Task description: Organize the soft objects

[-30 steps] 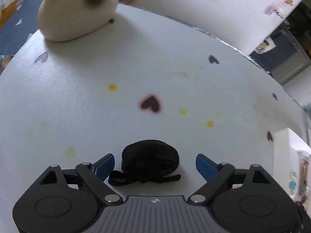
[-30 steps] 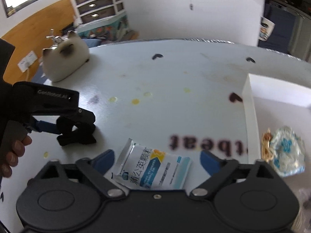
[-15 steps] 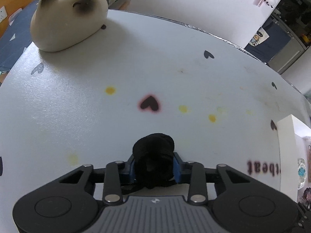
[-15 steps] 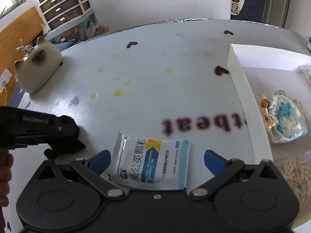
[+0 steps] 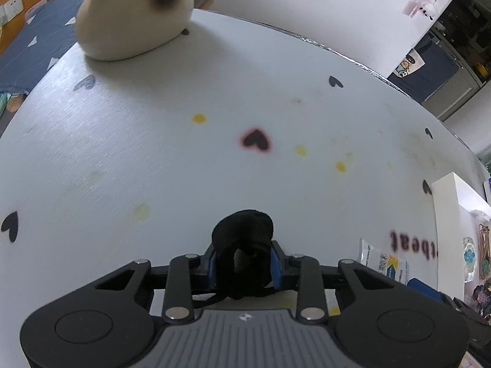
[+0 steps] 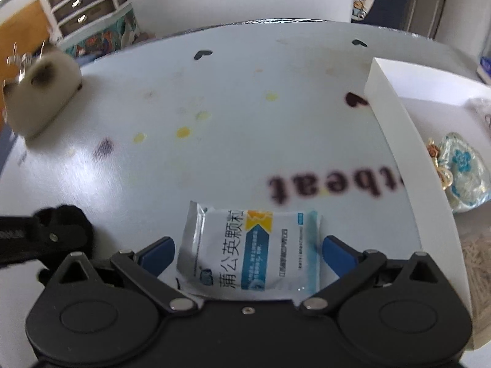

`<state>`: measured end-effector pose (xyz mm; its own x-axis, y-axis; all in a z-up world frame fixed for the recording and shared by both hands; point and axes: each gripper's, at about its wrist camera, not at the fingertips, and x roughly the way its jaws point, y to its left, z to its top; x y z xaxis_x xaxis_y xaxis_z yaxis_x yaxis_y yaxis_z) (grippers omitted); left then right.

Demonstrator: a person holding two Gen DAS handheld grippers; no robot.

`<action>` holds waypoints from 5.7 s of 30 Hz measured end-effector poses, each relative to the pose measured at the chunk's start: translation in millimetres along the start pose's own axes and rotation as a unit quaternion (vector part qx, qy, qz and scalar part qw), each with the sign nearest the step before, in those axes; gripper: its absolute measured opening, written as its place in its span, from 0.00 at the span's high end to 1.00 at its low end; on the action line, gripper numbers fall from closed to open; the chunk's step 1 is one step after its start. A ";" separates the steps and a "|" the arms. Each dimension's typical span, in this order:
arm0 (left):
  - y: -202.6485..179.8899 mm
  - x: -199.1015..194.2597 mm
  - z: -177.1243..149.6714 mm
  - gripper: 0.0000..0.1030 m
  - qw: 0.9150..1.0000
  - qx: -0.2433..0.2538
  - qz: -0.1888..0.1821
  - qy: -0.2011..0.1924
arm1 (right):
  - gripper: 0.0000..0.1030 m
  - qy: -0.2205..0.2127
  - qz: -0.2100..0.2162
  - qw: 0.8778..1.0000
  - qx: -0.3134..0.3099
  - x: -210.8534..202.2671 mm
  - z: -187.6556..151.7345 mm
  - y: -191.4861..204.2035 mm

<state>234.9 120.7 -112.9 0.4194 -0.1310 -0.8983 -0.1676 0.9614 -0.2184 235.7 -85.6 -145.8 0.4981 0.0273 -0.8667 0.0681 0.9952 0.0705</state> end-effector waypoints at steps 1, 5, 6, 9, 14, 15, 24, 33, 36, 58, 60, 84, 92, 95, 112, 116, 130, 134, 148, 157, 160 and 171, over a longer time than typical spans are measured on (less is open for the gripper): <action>1.4 -0.7 -0.9 0.67 1.000 -0.002 0.001 0.000 | 0.00 0.001 -0.004 1.000 -0.010 0.1 -0.9 1.7; 3.4 -5.0 -5.7 0.67 1.000 -0.004 0.000 -0.001 | 0.04 0.002 -0.004 0.999 -0.042 -1.6 -3.9 3.3; 3.4 -5.5 -6.5 0.67 1.000 -0.004 0.000 -0.001 | 0.10 -0.003 -0.005 0.999 -0.042 -4.0 -4.6 2.3; 1.7 -9.0 -9.3 0.67 1.000 -0.002 -0.003 -0.004 | 0.16 -0.004 0.008 0.998 -0.056 -8.5 -6.5 1.3; -4.8 -16.7 -14.4 0.67 1.000 0.003 -0.007 -0.014 | 0.24 -0.012 0.040 0.998 -0.054 -21.1 -8.6 -3.9; -6.1 -18.7 -15.5 0.67 1.000 0.004 -0.007 -0.016 | 0.24 -0.019 0.040 0.997 -0.058 -25.2 -8.9 -4.5; -23.7 -45.1 -25.1 0.67 0.998 0.016 -0.017 -0.055 | 0.24 -0.091 0.059 0.992 -0.071 -74.9 -2.5 -21.2; -56.9 -70.9 -34.6 0.67 0.995 0.035 -0.032 -0.092 | 0.23 -0.120 0.084 0.987 -0.073 -110.6 -2.6 -54.4; -75.0 -75.5 -34.9 0.67 0.993 0.044 -0.038 -0.103 | 0.23 -0.131 0.082 0.985 -0.071 -120.3 0.4 -72.3; -250.3 -69.1 -24.0 0.67 0.981 0.096 -0.088 -0.143 | 0.23 -0.166 0.053 0.984 -0.029 -138.6 48.3 -245.7; -264.0 -63.7 -22.5 0.67 0.981 0.103 -0.089 -0.140 | 0.23 -0.164 0.051 0.985 -0.025 -134.4 52.5 -258.1; -331.5 18.1 15.1 0.67 0.983 0.147 -0.073 -0.087 | 0.23 -0.068 0.030 0.997 -0.034 -32.8 80.1 -304.6; -332.7 38.8 20.1 0.67 0.983 0.154 -0.075 -0.063 | 0.23 -0.015 0.000 0.996 -0.089 -4.9 69.7 -281.6; -340.4 46.8 18.9 0.67 0.981 0.168 -0.086 -0.050 | 0.22 -0.007 0.027 0.996 -0.085 -4.3 66.5 -273.1; -336.8 58.0 20.4 0.32 0.984 0.149 -0.090 -0.036 | 0.07 -0.035 0.035 0.998 -0.046 -29.9 69.3 -284.4; -336.5 51.2 18.7 0.32 0.983 0.152 -0.093 -0.037 | 0.07 -0.043 0.037 0.998 -0.039 -38.5 69.5 -286.8; -322.6 4.0 -0.1 0.30 0.980 0.156 -0.107 -0.067 | 0.07 -0.082 0.039 0.995 -0.035 -82.2 55.0 -284.0; -309.2 -13.8 -6.5 0.29 0.978 0.161 -0.110 -0.079 | 0.07 -0.102 0.035 0.994 -0.034 -98.8 49.3 -276.5; -244.1 -71.6 -25.0 0.16 0.965 0.201 -0.118 -0.118 | 0.06 -0.179 0.014 0.984 0.021 -161.4 12.1 -231.2; -214.6 -107.1 -42.0 0.04 0.956 0.225 -0.112 -0.151 | 0.04 -0.224 0.001 0.974 0.040 -201.7 -16.8 -211.7; -209.2 -118.1 -50.9 0.01 0.954 0.223 -0.111 -0.166 | 0.02 -0.243 -0.002 0.969 0.031 -217.1 -22.2 -212.2; -207.9 -156.1 -106.1 0.00 0.950 0.204 -0.082 -0.223 | 0.00 -0.276 -0.002 0.961 0.004 -258.8 -46.7 -240.2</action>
<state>109.6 -84.4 32.2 0.7610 -0.2597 -0.5945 0.2548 0.9624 -0.0942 50.1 -327.3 38.5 0.8808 -0.0326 -0.4723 0.0759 0.9944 0.0729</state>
